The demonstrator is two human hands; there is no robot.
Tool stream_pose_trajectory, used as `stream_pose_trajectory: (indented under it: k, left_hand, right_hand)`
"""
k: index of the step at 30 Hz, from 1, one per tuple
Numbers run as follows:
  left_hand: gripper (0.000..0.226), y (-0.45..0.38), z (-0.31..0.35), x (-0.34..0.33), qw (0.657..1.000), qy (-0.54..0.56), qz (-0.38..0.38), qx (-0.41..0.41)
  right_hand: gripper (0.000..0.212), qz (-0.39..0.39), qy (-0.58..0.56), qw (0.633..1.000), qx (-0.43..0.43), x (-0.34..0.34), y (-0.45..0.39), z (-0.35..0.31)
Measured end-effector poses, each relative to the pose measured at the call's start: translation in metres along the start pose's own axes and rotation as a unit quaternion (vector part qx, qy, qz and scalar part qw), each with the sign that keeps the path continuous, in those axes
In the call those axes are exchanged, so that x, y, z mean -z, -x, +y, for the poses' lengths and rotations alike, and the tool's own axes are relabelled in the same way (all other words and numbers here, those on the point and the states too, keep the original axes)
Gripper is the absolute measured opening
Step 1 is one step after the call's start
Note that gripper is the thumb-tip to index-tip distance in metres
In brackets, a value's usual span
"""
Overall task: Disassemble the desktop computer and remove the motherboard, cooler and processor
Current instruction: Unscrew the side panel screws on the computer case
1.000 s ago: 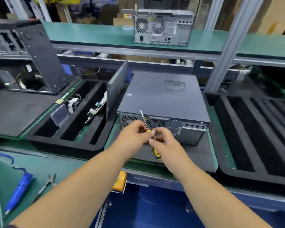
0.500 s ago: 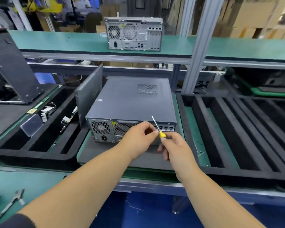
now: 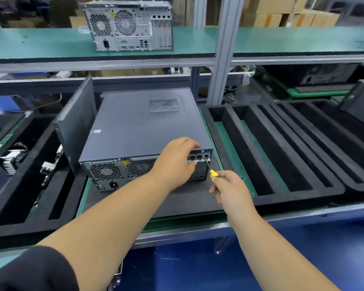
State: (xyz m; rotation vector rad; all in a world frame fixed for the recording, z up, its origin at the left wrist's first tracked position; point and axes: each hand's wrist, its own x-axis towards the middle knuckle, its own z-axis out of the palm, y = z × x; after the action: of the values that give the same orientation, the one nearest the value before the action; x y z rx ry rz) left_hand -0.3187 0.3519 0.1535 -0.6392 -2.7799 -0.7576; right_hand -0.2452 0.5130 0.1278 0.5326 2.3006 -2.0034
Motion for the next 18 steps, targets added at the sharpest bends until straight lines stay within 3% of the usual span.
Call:
stream_pose_trajectory:
  k: [7, 13, 18]
  left_hand:
    - [0.041, -0.025, -0.002, -0.016, 0.999, -0.015, -0.027, -0.040]
    - [0.037, -0.034, -0.006, -0.016, 0.998, 0.055, -0.017, 0.020]
    - [0.034, -0.034, -0.007, -0.017, 0.997, 0.077, -0.013, 0.021]
  right_hand:
    - [0.011, 0.027, -0.005, 1.000, 0.002, 0.001, 0.003, 0.003]
    - [0.012, 0.026, -0.008, 1.000, -0.015, -0.001, 0.001, 0.001]
    - [0.013, 0.026, -0.026, 0.999, -0.030, -0.004, 0.001, 0.000]
